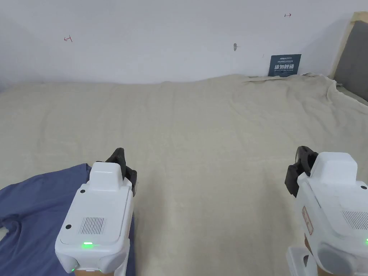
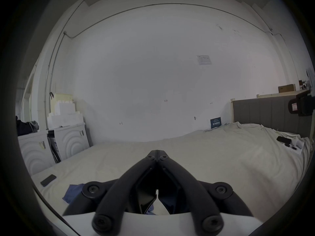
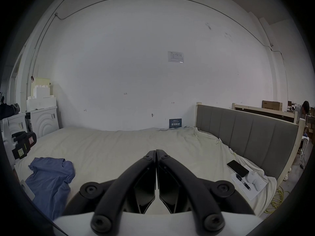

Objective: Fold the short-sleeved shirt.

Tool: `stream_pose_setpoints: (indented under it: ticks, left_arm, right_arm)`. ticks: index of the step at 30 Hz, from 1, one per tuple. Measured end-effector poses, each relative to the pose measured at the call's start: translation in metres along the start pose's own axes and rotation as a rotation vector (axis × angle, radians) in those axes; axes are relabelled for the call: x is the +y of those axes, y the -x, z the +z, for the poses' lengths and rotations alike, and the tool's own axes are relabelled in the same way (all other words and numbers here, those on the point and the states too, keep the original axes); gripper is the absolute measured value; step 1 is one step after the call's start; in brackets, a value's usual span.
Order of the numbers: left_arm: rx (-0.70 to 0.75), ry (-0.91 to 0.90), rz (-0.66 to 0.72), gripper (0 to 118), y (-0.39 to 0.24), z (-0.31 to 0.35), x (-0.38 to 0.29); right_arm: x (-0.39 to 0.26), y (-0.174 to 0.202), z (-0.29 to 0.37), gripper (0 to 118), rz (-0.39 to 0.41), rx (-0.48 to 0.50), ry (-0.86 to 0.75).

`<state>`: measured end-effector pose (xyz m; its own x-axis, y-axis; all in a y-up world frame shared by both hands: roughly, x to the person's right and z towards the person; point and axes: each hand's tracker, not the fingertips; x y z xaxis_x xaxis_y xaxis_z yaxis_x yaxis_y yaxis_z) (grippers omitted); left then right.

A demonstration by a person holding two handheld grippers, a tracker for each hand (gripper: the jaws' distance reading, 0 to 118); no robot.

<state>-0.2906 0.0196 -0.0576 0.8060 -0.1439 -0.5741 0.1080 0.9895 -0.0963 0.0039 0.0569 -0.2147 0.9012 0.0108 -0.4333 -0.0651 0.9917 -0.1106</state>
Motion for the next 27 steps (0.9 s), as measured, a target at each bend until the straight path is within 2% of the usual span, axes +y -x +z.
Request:
stream_pose_setpoints:
  ticks: [27]
  left_arm:
    - [-0.001, -0.001, -0.023, 0, 0.0024, 0.0017, -0.0019]
  right_arm:
    - [0.0026, -0.0018, 0.0037, 0, 0.012, 0.010, -0.002]
